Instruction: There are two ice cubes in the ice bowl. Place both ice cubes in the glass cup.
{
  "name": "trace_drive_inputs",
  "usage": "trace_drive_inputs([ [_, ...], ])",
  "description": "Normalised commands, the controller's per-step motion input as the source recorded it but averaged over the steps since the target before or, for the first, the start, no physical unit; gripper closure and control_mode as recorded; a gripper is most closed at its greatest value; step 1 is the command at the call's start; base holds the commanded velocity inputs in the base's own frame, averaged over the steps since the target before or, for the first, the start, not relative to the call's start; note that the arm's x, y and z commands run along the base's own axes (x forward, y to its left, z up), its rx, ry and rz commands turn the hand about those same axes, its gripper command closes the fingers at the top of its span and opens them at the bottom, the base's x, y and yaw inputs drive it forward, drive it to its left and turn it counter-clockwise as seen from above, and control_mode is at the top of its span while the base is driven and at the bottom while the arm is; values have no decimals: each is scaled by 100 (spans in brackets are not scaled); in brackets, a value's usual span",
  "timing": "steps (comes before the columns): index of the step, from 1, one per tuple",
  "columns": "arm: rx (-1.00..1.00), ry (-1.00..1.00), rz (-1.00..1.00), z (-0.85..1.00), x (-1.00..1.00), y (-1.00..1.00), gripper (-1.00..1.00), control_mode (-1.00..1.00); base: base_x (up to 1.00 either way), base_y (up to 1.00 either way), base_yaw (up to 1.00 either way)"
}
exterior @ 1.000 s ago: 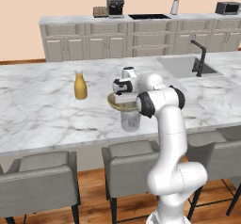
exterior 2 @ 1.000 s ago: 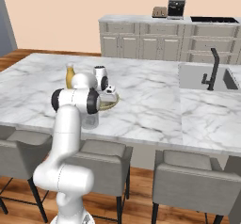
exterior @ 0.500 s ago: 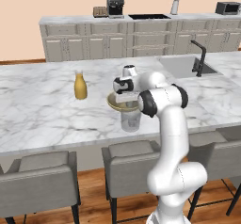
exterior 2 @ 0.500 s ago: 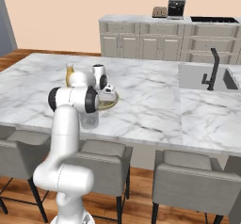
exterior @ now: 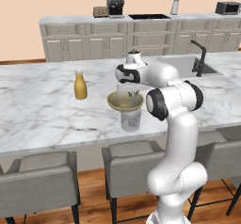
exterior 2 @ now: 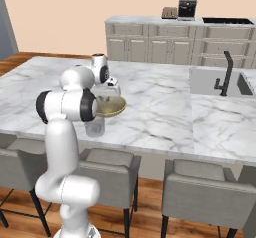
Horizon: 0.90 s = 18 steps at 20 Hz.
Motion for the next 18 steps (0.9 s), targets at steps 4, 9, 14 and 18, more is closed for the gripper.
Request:
trace_drive_inputs([
  [4, 6, 0, 0, 55, -99, 0, 100, -100, 0, 0, 0],
  [9, 3, -2, 0, 18, -82, 0, 100, -100, 0, 0, 0],
  [14, 0, -7, 0, 0, -37, 13, 100, -100, 0, 0, 0],
  [18, 0, -9, 0, 0, 2, 13, 100, -100, 0, 0, 0],
])
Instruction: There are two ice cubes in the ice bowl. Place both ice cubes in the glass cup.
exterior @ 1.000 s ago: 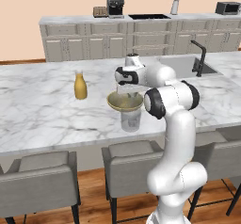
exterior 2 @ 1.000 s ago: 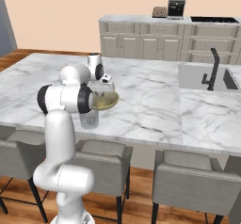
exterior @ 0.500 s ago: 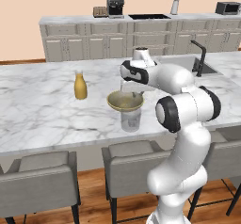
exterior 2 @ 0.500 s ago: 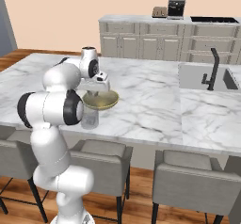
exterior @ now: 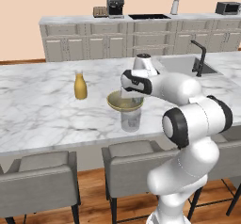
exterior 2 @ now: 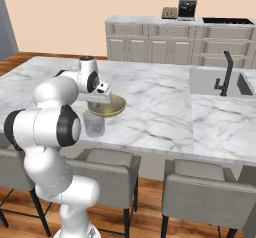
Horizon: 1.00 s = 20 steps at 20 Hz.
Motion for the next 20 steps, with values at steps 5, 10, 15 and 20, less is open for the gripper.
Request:
trace_drive_inputs([
  [5, 0, -3, 0, 0, 29, 0, 100, -100, 0, 0, 0],
  [10, 0, 0, 0, 0, 35, 0, 100, -100, 0, 0, 0],
  [15, 0, 0, 0, 0, 22, 0, 100, -100, 0, 0, 0],
  [20, 0, 0, 0, -3, 0, 2, 100, -100, 0, 0, 0],
])
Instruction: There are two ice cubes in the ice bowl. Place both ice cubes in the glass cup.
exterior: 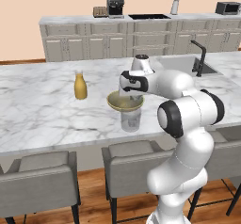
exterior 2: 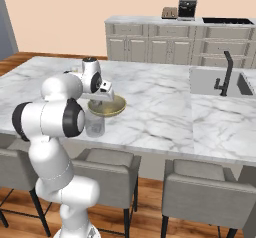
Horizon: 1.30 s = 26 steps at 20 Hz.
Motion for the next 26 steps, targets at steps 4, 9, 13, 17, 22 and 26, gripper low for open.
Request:
trace_drive_inputs([
  [4, 0, 0, 0, -19, 0, 6, 100, -100, 0, 0, 0],
  [9, 0, 0, 0, -25, -7, 1, 100, -100, 0, 0, 0],
  [13, 0, 0, 0, -17, -7, 0, 100, -100, 0, 0, 0],
  [17, 0, 0, 0, -12, -7, 3, 100, -100, 0, 0, 0],
  [22, 0, 0, 0, -8, 0, 7, 100, -100, 0, 0, 0],
  [26, 0, 0, 0, -3, 0, 7, -100, -100, 0, 0, 0],
])
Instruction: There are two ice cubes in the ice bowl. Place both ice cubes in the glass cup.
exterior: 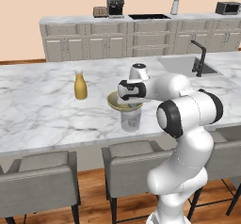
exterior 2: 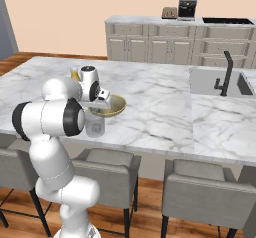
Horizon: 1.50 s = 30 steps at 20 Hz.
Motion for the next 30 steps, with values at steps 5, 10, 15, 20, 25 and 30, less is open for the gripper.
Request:
trace_drive_inputs([
  [5, 1, 0, 0, 8, 0, 0, -100, -100, 0, 0, 0],
  [10, 3, 0, 0, 37, 0, 0, -100, -100, 0, 0, 0],
  [15, 3, -1, 0, 65, -78, -1, -100, -100, 0, 0, 0],
  [20, 0, -11, 0, 31, -100, -9, -100, -100, 0, 0, 0],
  [25, 0, -26, 0, 1, -100, -11, -100, -100, 0, 0, 0],
  [30, -2, -67, 0, 18, -100, -2, -100, -100, 0, 0, 0],
])
